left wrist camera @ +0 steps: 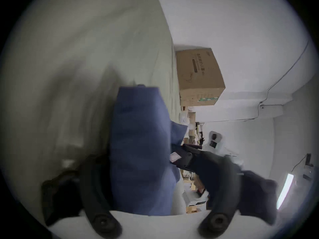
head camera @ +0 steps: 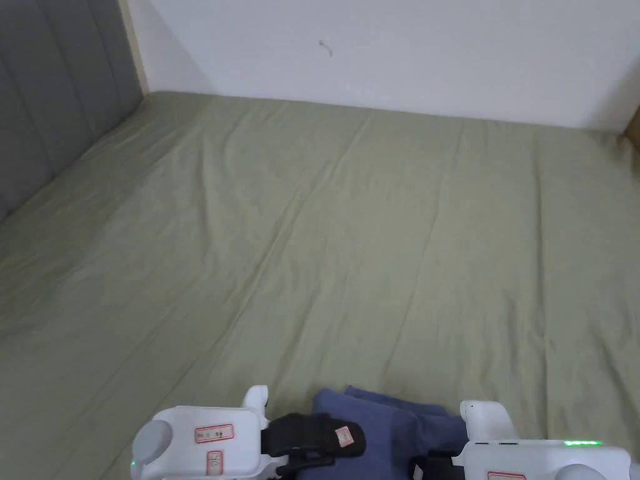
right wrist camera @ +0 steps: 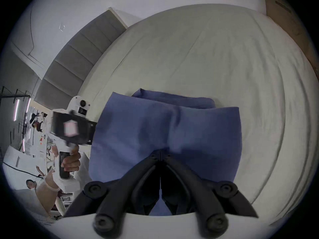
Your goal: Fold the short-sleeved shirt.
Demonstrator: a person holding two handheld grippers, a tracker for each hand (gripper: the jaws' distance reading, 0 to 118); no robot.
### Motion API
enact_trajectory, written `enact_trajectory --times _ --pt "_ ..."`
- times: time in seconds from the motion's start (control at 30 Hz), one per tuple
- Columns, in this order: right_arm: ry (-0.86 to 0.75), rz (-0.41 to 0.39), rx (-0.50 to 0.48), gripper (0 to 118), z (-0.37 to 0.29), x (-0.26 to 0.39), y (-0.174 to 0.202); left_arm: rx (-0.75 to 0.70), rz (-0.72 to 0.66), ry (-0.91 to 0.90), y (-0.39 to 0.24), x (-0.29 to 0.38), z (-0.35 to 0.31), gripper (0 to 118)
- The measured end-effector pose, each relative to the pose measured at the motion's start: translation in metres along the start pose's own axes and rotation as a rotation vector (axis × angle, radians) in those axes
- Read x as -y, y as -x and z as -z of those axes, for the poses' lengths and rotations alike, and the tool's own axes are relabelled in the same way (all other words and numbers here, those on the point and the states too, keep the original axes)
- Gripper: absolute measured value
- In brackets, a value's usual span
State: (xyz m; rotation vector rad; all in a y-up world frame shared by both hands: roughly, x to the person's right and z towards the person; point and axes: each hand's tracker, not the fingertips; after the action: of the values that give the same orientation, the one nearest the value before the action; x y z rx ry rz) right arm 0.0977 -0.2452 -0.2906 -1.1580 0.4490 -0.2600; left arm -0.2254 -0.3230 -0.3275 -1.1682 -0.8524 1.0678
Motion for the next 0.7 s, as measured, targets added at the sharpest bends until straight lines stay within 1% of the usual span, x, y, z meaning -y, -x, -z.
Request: enact_trajectory --times 0.03,0.07,0.1,0.13,0.17,0.23,0.27,0.33,0.47,0.57,0.67,0.7 --pt "-0.001 0.003 0.001 0 0.000 0.000 -0.001 -0.063 -0.004 0.011 0.001 0.000 0.006 64" --pt "-0.003 0.005 0.001 0 0.000 0.000 -0.001 -0.145 0.023 0.023 0.002 0.001 0.012 34" --pt "-0.003 0.007 0.006 0 0.000 0.000 -0.001 -0.147 0.036 0.024 0.011 -0.002 0.011 29" --pt "-0.004 0.011 0.000 0 -0.001 0.001 -0.002 -0.082 0.018 0.011 0.015 -0.003 0.006 28" --pt "-0.007 0.017 -0.008 0 -0.001 0.001 -0.002 -0.049 -0.006 0.006 0.014 -0.004 0.001 27" --pt "-0.015 0.033 -0.016 0 -0.004 0.000 0.000 -0.128 0.052 0.017 0.001 -0.003 0.000 27" --pt "-0.021 0.031 -0.007 0 -0.006 0.000 0.002 -0.144 0.076 0.022 -0.003 -0.004 0.000 27" --pt "-0.043 0.014 0.012 0 -0.013 0.000 0.006 -0.151 0.079 0.027 -0.011 -0.008 -0.001 26" --pt "-0.092 0.024 -0.013 0 -0.029 -0.002 0.009 -0.223 0.173 0.030 -0.033 -0.015 -0.019 26" --pt "-0.124 0.016 0.004 0 -0.046 -0.004 0.010 -0.312 0.244 0.005 -0.052 -0.024 -0.054 26" --pt "-0.142 0.031 0.016 0 -0.052 -0.005 0.005 -0.464 0.276 -0.042 -0.057 -0.047 -0.105 26" --pt "-0.149 0.046 0.019 0 -0.048 -0.006 0.007 -0.550 0.291 -0.065 -0.060 -0.055 -0.125 26"
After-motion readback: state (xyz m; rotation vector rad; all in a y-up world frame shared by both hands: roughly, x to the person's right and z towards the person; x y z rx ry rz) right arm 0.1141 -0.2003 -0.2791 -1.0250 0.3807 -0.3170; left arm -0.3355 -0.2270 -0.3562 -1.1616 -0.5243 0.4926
